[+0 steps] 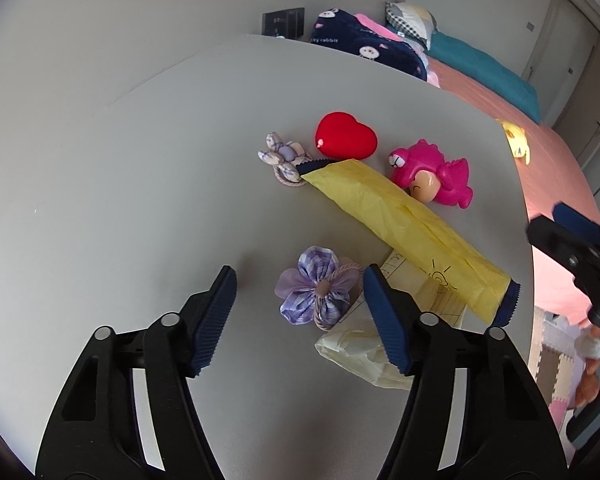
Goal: Collect trash
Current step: 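Grasp the purple fabric flower with the left gripper while the right grasps the pink toy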
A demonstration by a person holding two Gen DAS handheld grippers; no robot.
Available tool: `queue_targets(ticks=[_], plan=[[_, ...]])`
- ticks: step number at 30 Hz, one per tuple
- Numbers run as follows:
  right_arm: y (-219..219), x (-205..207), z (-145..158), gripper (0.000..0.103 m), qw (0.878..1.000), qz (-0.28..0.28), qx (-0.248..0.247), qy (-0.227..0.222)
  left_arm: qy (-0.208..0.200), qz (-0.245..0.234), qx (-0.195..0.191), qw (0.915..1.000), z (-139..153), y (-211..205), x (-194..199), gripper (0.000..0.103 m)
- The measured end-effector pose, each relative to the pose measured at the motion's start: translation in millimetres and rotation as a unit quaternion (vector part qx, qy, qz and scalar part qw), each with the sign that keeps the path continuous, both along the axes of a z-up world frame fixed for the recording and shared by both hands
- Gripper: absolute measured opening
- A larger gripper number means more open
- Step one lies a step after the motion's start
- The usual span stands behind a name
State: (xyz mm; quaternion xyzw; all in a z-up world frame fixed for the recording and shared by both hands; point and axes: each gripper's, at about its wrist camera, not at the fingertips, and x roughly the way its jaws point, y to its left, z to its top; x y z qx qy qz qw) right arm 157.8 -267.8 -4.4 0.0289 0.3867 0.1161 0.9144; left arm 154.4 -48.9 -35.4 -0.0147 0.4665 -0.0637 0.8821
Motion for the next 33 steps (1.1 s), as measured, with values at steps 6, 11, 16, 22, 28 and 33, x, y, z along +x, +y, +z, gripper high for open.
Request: queue_targets(ticks=[6,11,16,22,28,33], plan=[[14.5,17.7,-4.3,0.088,1.0,0.011,-0.014,0.002,-0.016,-0.024,0.037,0.9989,-2.7,-4.9,-0.8,0.033],[19.8,29.9,-8.5,0.088,1.0,0.014,-0.015,0.01,-0.012,-0.027,0.003,0.9996,-1.2,4.6,3.5,0.023],[24.6,41.0,-14.5,0.088,0.999,0.017,-0.016,0.021,0.008,0.039,-0.058,0.9976,1.4,41.0,11.9,0.023],[37.3,55.9,-20.7,0.087,0.999,0.031,-0.025,0.029,-0.001,0.058,-0.037,0.9976,4.1,54.6,10.5,0.023],[61.8,63.1,-23.6,0.07,0.996,0.067,-0.057,0.023,0.0,0.052,-0.03,0.9982,3.1,51.8,10.6,0.023],[80.0,70.5,-28.4,0.046,0.992,0.088,-0.086,0.027,0.0,0.057,-0.032,0.9979,3.4,55.5,12.9,0.023]])
